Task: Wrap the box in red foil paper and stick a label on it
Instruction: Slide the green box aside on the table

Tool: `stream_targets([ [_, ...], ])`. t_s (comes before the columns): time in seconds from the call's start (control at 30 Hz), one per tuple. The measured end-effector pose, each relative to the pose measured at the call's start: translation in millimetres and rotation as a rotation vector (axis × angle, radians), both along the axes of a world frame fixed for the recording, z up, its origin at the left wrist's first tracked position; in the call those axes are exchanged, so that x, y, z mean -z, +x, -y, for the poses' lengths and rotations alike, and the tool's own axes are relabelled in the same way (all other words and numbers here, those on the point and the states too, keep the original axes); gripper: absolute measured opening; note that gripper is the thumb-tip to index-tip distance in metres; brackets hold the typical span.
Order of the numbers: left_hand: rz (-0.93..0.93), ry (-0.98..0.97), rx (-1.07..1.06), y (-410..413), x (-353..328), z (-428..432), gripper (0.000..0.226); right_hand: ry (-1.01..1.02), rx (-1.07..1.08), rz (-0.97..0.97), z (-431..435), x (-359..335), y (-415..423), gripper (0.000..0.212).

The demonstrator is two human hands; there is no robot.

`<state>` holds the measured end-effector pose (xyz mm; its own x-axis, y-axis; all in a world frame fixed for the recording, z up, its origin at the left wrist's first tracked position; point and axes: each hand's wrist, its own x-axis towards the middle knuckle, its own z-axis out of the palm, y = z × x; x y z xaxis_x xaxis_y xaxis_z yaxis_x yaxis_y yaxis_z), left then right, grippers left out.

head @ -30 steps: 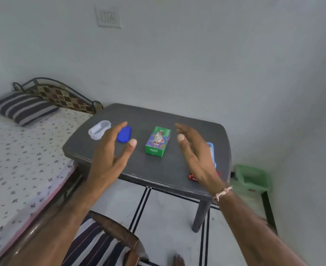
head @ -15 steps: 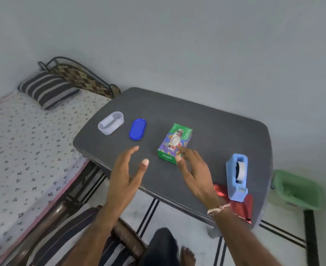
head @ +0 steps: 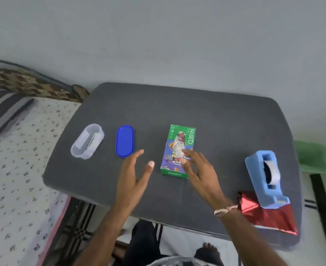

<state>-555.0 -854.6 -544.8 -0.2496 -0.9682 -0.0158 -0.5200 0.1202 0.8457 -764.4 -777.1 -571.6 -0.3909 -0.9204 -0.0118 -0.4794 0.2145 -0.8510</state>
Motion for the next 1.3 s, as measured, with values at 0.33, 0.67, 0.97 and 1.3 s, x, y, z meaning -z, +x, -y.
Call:
stream_targets([
  [0.33,-0.004,0.11,0.333,2.7,82.0,141.8,0.054,0.023,0.395,-0.045,101.8,62.3,44.2,0.042],
  [0.67,-0.179,0.029,0.488,-37.2,164.2,173.4,0.064,-0.033,0.471,-0.237,110.8,110.4,19.4,0.065],
  [0.97,-0.274,0.197,0.54,5.6,195.3,138.5,0.077,-0.003,0.57,0.224,71.1,151.4,52.4,0.092],
  [1.3,-0.376,0.34,0.556,-10.6,173.9,127.9,0.089,-0.101,0.509,0.509,68.8,140.9,36.7,0.033],
])
